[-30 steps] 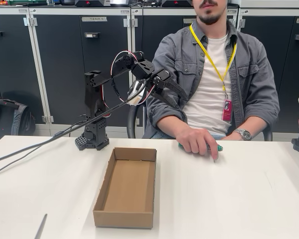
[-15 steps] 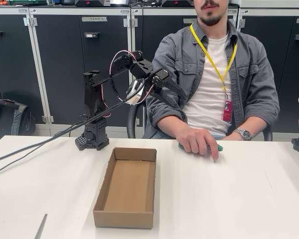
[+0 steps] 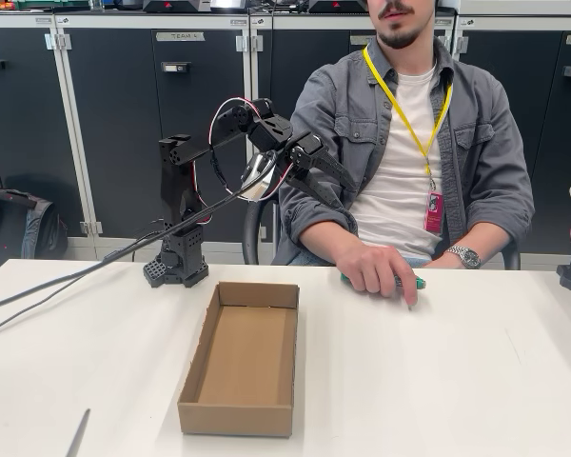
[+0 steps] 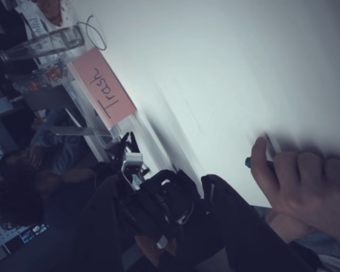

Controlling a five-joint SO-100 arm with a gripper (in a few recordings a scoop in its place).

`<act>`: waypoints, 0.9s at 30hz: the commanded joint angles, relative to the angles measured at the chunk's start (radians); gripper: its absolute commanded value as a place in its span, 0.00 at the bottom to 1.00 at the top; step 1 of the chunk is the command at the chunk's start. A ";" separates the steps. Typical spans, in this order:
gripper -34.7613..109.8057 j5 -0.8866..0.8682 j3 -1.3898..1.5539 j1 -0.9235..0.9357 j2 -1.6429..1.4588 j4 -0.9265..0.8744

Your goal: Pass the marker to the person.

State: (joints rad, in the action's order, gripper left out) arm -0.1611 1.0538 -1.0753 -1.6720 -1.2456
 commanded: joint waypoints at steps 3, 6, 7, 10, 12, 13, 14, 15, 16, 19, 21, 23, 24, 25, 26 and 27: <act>0.45 0.014 0.015 -0.002 -0.077 0.005; 0.44 0.014 0.009 -0.002 -0.074 -0.005; 0.44 0.014 0.006 -0.002 -0.074 -0.003; 0.44 0.017 0.006 0.005 -0.077 0.008; 0.44 0.018 0.005 0.009 -0.072 0.008; 0.44 0.021 0.006 0.009 -0.072 0.011; 0.44 0.023 0.008 0.009 -0.071 0.014; 0.44 0.023 0.008 0.009 -0.071 0.015; 0.44 0.023 0.008 0.009 -0.071 0.015; 0.44 0.023 0.008 0.009 -0.071 0.014; 0.44 0.023 0.009 0.012 -0.071 0.014; 0.44 0.023 0.011 0.017 -0.069 0.014; 0.44 0.023 0.011 0.018 -0.069 0.012; 0.45 0.023 0.009 0.021 -0.069 0.011; 0.45 0.025 0.009 0.025 -0.069 0.008; 0.45 0.028 0.008 0.028 -0.069 0.003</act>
State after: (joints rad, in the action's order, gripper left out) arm -0.1473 1.0784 -1.0538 -1.6812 -1.2471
